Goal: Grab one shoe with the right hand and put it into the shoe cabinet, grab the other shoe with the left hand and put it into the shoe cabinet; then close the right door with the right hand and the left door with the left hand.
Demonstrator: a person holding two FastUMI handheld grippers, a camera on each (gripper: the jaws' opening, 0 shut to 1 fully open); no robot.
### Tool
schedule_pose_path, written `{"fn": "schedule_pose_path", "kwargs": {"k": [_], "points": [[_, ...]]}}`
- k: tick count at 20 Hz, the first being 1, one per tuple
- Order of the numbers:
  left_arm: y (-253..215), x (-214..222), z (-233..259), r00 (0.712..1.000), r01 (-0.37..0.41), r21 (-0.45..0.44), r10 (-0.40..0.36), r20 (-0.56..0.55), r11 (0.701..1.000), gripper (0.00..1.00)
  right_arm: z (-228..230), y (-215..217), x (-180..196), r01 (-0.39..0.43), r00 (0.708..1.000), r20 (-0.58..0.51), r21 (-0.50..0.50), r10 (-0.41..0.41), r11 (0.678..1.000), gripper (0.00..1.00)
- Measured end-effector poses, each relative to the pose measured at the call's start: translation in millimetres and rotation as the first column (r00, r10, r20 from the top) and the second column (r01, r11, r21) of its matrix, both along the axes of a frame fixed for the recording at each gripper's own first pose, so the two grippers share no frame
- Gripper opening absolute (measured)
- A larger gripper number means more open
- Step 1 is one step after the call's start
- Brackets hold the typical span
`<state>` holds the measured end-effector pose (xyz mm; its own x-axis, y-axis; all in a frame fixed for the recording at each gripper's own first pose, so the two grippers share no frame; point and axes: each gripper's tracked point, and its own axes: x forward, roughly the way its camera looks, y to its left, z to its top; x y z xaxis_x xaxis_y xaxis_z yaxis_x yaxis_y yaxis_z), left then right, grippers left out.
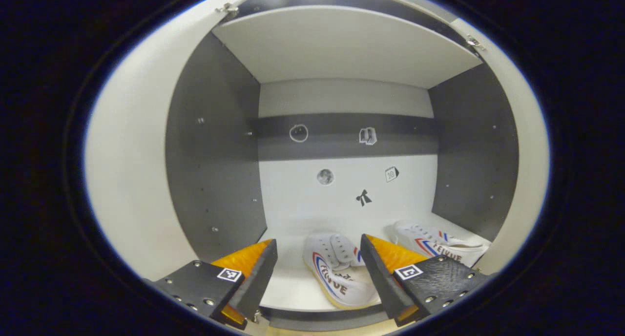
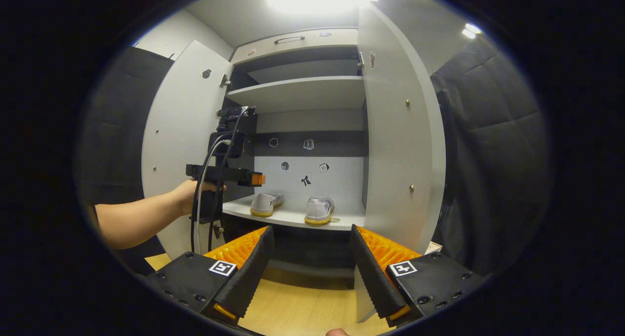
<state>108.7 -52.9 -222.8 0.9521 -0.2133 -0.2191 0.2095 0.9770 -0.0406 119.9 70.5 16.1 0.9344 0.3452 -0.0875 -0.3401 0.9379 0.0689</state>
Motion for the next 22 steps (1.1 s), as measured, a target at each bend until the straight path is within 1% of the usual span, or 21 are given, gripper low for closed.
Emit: {"fn": "schedule_pose_path", "kwargs": {"k": [5,6,7,9,12,16,18,20,22], "points": [[17,-76,46,0.997,0.018,-0.027,-0.015,0.081,0.999,1.00,15,0,-21,0.008,1.000,0.018,0.005,-0.008,1.000,0.98],[19,-91,52,0.995,0.024,-0.028,-0.021,0.094,0.999,0.96,18,-1,-26,0.012,1.000,0.022,0.006,-0.012,1.000,0.98],[24,-107,56,0.994,0.025,-0.028,-0.022,0.106,0.999,1.00,21,-3,-30,0.018,0.999,0.027,0.006,-0.018,1.000,0.98],[34,-132,62,0.993,0.024,-0.030,-0.020,0.118,0.999,1.00,25,-8,-38,0.029,0.999,0.034,0.003,-0.029,1.000,0.98],[49,-148,56,0.993,0.015,-0.049,-0.009,0.115,0.999,1.00,30,-15,-47,0.046,0.998,0.037,-0.002,-0.045,0.999,0.98],[67,-173,46,0.993,-0.005,-0.051,0.011,0.119,0.999,1.00,33,-25,-56,0.069,0.997,0.039,-0.009,-0.068,0.998,0.98],[73,-185,41,0.992,-0.009,-0.056,0.016,0.123,0.998,0.92,34,-31,-59,0.083,0.996,0.041,-0.008,-0.083,0.997,0.98],[77,-192,32,0.992,-0.021,-0.045,0.026,0.121,0.999,1.00,34,-40,-59,0.109,0.993,0.047,-0.017,-0.108,0.994,0.98],[74,-193,32,0.993,-0.026,-0.033,0.030,0.115,0.999,1.00,32,-50,-58,0.134,0.990,0.043,-0.024,-0.133,0.991,0.98]]}}
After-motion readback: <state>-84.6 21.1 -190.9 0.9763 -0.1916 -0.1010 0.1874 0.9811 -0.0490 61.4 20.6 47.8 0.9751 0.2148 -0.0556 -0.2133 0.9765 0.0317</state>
